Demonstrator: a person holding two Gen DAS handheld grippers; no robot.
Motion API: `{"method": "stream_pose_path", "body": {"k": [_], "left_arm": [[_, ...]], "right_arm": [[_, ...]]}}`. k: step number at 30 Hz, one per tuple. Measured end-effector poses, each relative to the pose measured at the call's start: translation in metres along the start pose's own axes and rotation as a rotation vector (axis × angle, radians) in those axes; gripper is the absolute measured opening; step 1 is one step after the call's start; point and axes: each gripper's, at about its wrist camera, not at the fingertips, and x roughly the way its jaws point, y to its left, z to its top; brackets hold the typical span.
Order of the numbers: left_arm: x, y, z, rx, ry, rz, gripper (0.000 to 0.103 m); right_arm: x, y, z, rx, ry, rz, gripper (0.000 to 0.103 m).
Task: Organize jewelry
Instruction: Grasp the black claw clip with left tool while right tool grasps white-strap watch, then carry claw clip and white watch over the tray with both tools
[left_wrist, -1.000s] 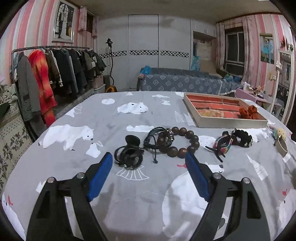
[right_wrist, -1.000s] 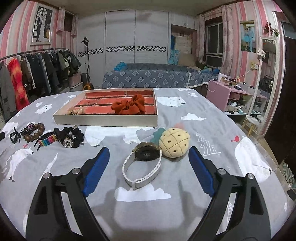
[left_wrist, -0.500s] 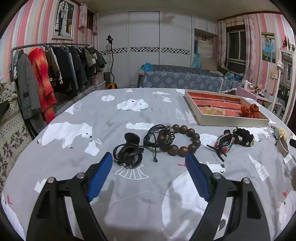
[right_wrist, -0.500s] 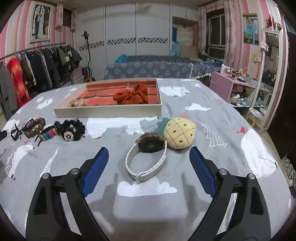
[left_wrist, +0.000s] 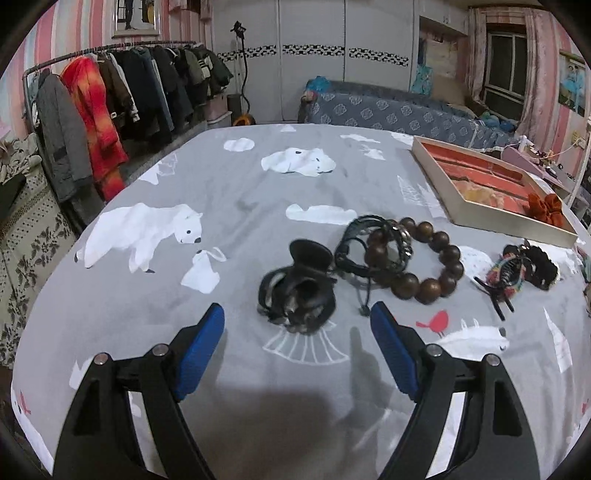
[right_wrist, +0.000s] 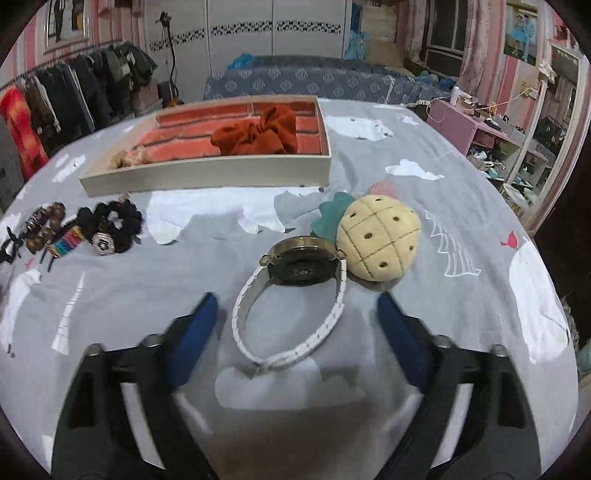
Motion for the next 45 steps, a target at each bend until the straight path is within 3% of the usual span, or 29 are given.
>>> {"method": "stream_pose_path", "body": {"k": [1,5,11,13,14,15,20,25,33,45], "left_arm": [[0.001,0.001,0.002,0.002,-0.001,0.006,0.080],[0.010,0.006,0.008,0.019,0.010,0.015,0.080],[0.033,0.012,0.011,0.044,0.085,-0.070,0.079],[0.034,0.011,0.012,0.048,0.087,-0.095,0.072],[0.035,0.009,0.012,0.054,0.090,-0.099,0.056],[0.036,0.008,0.012,0.059,0.098,-0.111,0.048],[0.025,0.008,0.012,0.054,0.064,-0.106,0.048],[0.004,0.007,0.013,0.068,0.007,-0.076,0.048],[-0.033,0.000,0.013,0.086,-0.062,-0.090,0.048],[-0.076,-0.029,0.022,0.128,-0.163,-0.109,0.048]], "right_arm": [[0.005,0.001,0.001,-0.003,0.018,0.004,0.062],[0.010,0.004,0.003,-0.022,0.024,0.006,0.048],[0.011,0.002,0.006,-0.026,0.024,0.022,0.042],[0.011,0.001,0.006,-0.024,0.023,0.025,0.041],[0.011,0.001,0.006,-0.022,0.022,0.027,0.040],[0.010,0.000,0.006,-0.020,0.020,0.026,0.038],[0.007,0.000,0.007,-0.010,0.013,0.035,0.030],[-0.005,0.002,0.005,-0.004,-0.013,0.059,0.028],[-0.057,0.004,0.006,0.015,-0.188,0.119,0.028],[-0.098,0.005,0.007,-0.004,-0.281,0.139,0.028]]}}
